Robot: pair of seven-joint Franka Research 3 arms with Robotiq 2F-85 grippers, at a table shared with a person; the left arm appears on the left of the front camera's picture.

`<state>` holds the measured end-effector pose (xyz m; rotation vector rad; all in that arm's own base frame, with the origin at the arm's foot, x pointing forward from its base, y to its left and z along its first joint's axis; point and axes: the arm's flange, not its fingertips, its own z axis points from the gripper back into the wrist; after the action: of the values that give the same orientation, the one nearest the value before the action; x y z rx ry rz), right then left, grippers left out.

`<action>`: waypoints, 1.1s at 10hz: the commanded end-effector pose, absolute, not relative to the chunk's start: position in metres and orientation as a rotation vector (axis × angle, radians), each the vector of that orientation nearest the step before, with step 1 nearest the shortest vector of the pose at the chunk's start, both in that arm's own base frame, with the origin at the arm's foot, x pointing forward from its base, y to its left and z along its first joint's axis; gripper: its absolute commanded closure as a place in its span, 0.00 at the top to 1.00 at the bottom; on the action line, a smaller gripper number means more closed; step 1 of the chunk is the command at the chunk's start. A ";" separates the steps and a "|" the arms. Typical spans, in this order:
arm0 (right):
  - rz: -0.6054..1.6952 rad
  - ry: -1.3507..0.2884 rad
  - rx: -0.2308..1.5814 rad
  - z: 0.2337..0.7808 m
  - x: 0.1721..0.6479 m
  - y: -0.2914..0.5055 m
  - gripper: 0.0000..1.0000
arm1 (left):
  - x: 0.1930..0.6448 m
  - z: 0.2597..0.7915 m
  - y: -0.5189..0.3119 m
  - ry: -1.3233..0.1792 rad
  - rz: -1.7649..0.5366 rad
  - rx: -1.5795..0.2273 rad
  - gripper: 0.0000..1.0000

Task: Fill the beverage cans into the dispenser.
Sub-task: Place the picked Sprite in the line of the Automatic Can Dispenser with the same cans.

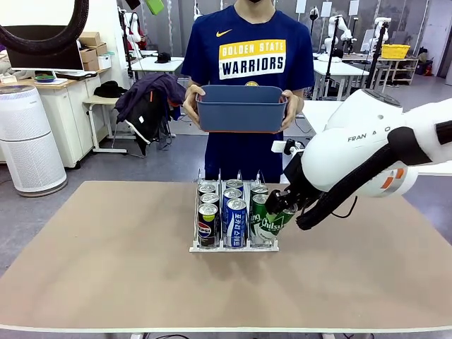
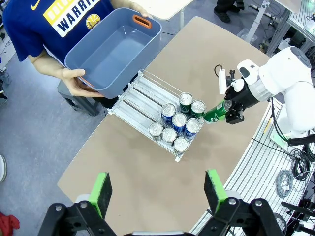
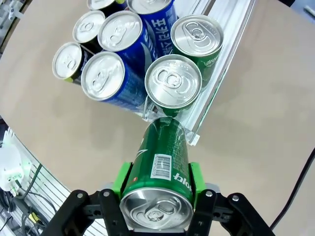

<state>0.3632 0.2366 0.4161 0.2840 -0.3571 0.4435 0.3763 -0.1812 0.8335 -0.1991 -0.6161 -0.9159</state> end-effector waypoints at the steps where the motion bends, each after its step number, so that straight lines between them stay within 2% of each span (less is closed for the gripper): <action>1: 0.403 -0.431 0.283 0.416 0.390 0.244 0.58 | 0.376 0.833 -0.180 -0.627 -0.911 -0.200 1.00; 5: 0.389 -0.419 0.261 0.413 0.411 0.244 0.58 | 0.376 0.833 -0.180 -0.627 -0.911 -0.200 1.00; 11: 0.422 -0.180 0.212 0.408 0.444 0.268 0.58 | 0.376 0.833 -0.180 -0.627 -0.911 -0.200 1.00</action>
<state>0.4309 0.2583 0.4008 0.2373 -0.1868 0.4395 0.3763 -0.1813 0.8335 -0.1990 -0.6161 -0.9159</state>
